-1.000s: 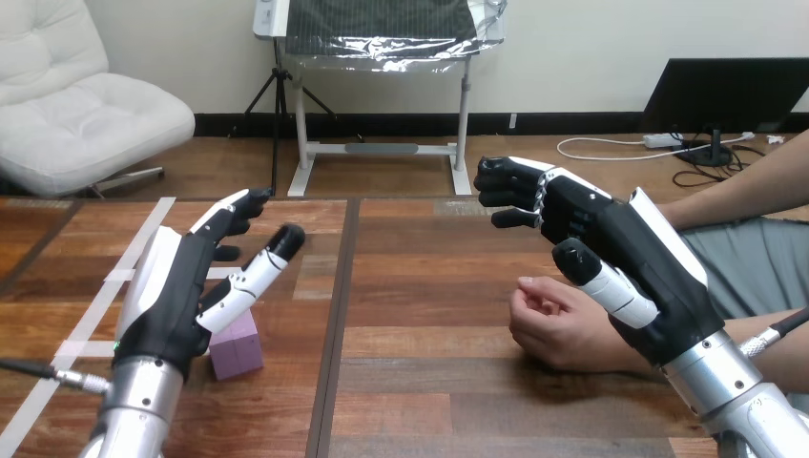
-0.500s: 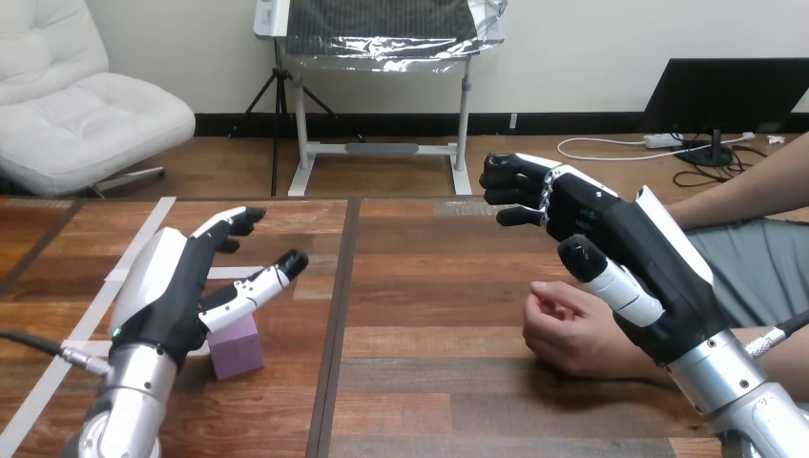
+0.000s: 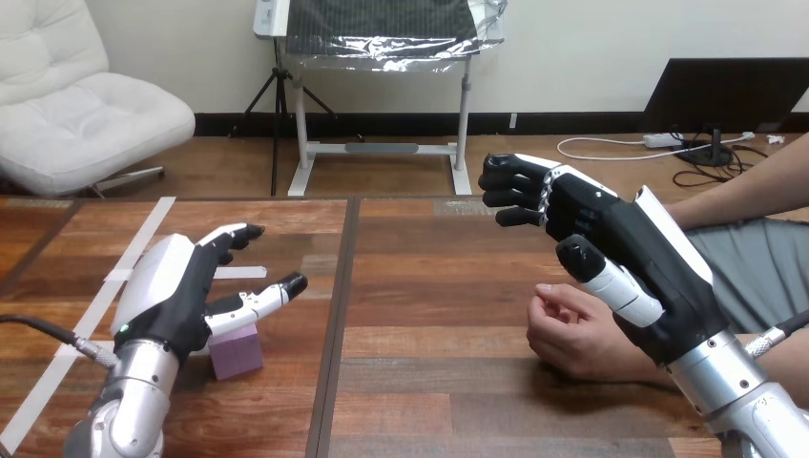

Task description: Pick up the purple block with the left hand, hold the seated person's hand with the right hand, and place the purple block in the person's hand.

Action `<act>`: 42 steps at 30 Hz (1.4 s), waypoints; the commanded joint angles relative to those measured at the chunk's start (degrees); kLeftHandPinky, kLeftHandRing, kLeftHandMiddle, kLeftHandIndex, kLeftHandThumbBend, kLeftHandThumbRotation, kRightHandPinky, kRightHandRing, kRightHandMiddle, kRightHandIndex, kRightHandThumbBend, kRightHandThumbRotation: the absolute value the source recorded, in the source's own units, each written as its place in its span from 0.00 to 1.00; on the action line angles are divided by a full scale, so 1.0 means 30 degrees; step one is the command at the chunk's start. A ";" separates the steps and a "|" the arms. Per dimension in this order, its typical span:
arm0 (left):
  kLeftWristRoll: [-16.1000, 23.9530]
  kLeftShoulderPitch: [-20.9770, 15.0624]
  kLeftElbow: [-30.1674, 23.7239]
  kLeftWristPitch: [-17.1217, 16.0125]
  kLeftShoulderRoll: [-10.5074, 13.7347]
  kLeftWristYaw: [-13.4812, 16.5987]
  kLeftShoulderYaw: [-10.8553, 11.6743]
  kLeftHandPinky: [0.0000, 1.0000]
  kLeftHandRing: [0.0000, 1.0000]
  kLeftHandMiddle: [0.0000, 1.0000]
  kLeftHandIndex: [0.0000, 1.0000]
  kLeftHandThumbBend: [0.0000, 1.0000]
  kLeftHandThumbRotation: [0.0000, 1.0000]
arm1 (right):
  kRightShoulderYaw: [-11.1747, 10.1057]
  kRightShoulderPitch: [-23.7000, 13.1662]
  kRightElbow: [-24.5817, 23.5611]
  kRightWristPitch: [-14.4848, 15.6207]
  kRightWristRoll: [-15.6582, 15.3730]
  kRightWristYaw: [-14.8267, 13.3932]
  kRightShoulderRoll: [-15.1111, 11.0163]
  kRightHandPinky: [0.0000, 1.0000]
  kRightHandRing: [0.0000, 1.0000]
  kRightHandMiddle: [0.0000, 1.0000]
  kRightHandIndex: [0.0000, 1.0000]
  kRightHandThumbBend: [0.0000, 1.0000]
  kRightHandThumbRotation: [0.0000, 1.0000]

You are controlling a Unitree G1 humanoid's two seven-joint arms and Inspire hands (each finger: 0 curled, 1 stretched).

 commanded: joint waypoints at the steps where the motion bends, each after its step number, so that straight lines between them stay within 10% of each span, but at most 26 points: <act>1: 0.0483 -0.2029 0.1161 -0.0230 0.0686 0.0518 -0.0573 0.88 0.83 0.85 0.82 0.74 0.61 | -0.0398 -0.0930 -0.0418 -0.0255 0.0258 0.0034 -0.0204 0.78 0.81 0.82 0.82 0.95 0.85; 42: 0.1125 -0.4158 0.6370 0.0364 0.1344 0.0312 -0.2690 0.85 0.84 0.86 0.85 0.82 0.57 | -0.0621 -0.0819 -0.0652 -0.0473 -0.0106 -0.0177 -0.0276 0.75 0.79 0.81 0.81 0.96 0.87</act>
